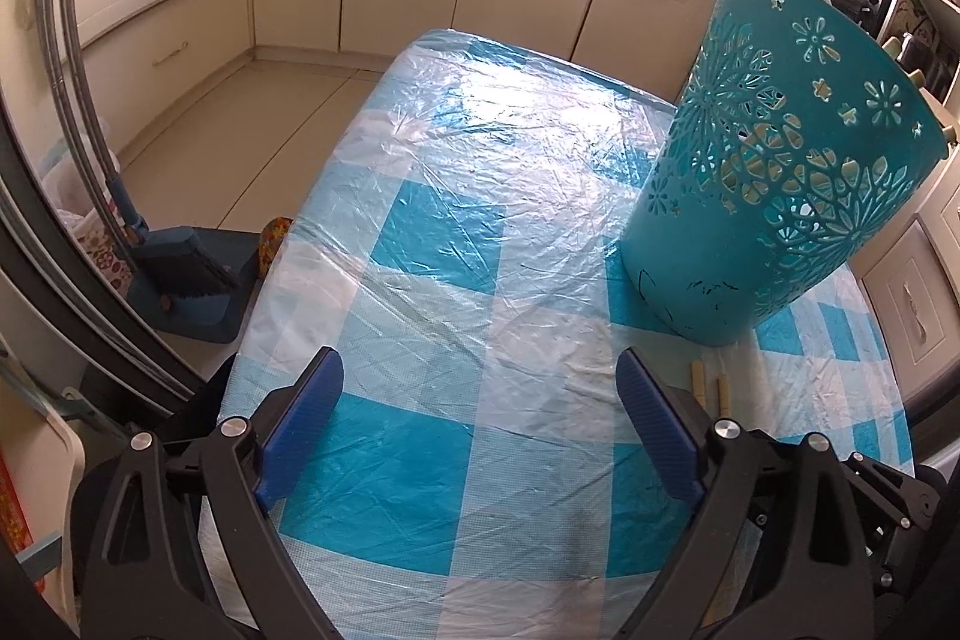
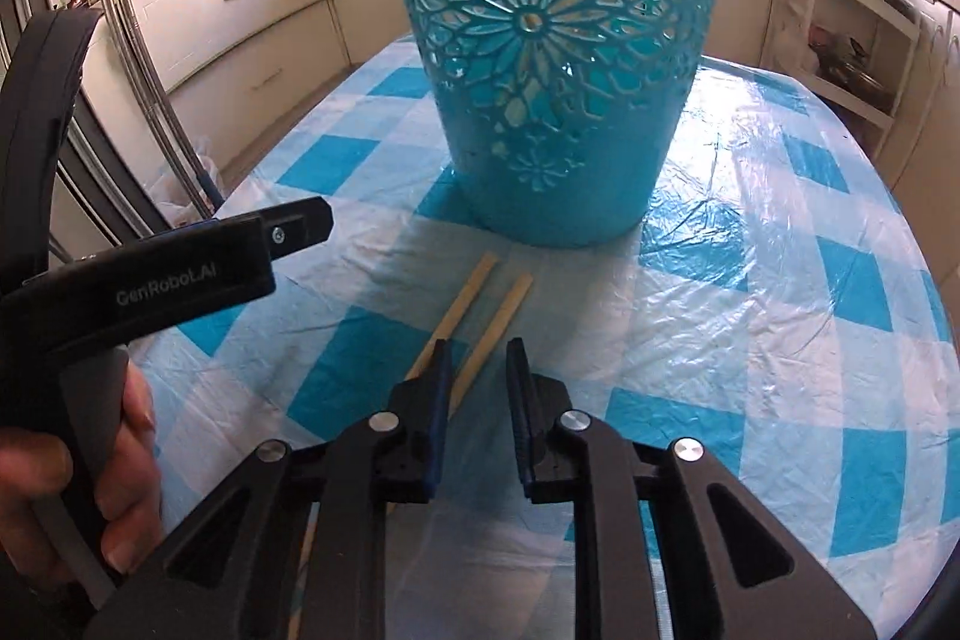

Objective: Organize utensils
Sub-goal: 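Lower the left tool onto a loose wooden stick and grasp it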

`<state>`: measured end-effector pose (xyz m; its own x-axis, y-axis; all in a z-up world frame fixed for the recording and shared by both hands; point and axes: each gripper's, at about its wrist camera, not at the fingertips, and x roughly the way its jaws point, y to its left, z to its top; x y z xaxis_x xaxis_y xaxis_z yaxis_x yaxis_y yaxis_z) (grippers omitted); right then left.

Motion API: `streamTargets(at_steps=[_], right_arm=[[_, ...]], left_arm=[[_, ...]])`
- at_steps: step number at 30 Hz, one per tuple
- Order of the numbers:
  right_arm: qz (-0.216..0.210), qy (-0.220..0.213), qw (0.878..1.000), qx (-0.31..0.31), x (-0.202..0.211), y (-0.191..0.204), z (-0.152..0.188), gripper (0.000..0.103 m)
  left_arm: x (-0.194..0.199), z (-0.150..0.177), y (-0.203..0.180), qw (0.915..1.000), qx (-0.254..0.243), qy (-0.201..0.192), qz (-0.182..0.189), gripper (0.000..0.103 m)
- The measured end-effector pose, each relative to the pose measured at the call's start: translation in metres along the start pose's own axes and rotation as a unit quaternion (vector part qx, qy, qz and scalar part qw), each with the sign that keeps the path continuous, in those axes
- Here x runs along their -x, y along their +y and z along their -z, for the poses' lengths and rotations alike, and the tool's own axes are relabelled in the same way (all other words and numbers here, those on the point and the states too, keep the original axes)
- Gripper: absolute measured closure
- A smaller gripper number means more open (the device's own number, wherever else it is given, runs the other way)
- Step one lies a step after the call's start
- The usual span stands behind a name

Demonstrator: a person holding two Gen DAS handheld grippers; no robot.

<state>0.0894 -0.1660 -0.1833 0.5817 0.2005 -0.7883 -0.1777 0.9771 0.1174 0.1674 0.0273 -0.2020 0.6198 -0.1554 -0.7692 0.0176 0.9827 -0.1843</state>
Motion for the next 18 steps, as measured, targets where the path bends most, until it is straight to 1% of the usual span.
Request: streamTargets(at_steps=[1, 3, 6, 7, 9, 11, 13, 16, 17, 18], right_arm=[[0.000, 0.002, 1.000, 0.007, 0.000, -0.002, 0.000, 0.091], [0.006, 0.005, 1.000, 0.017, 0.003, -0.008, 0.001, 0.092], [0.019, 0.006, 0.999, 0.028, 0.009, -0.020, 0.006, 0.092], [0.023, 0.006, 0.999, 0.025, 0.010, -0.024, 0.009, 0.092], [0.028, 0.005, 1.000, 0.007, 0.014, -0.040, 0.011, 0.092], [0.027, -0.001, 0.999, -0.017, 0.018, -0.058, 0.015, 0.092], [0.022, -0.008, 0.999, -0.034, 0.022, -0.067, 0.020, 0.092], [0.012, -0.017, 0.999, -0.046, 0.024, -0.074, 0.023, 0.092], [0.011, -0.018, 0.999, -0.049, 0.025, -0.075, 0.023, 0.092], [0.009, -0.018, 0.998, -0.051, 0.025, -0.076, 0.023, 0.092]], left_arm=[[0.000, 0.000, 0.000, 1.0000, -0.001, 0.000, 0.000, 0.014], [0.000, 0.000, -0.002, 1.0000, -0.007, -0.001, 0.001, 0.014], [0.004, 0.003, -0.013, 0.9992, -0.036, -0.008, 0.011, 0.014], [0.005, 0.005, -0.020, 0.9982, -0.057, -0.011, 0.016, 0.014], [0.006, 0.009, -0.036, 0.9942, -0.105, -0.006, 0.022, 0.014], [0.004, 0.012, -0.050, 0.9898, -0.139, 0.009, 0.028, 0.014], [0.004, 0.016, -0.061, 0.9869, -0.156, 0.017, 0.035, 0.015], [0.002, 0.022, -0.079, 0.9832, -0.178, 0.025, 0.029, 0.015], [0.000, 0.022, -0.083, 0.9827, -0.181, 0.029, 0.026, 0.016], [-0.001, 0.023, -0.084, 0.9828, -0.180, 0.032, 0.025, 0.020]])
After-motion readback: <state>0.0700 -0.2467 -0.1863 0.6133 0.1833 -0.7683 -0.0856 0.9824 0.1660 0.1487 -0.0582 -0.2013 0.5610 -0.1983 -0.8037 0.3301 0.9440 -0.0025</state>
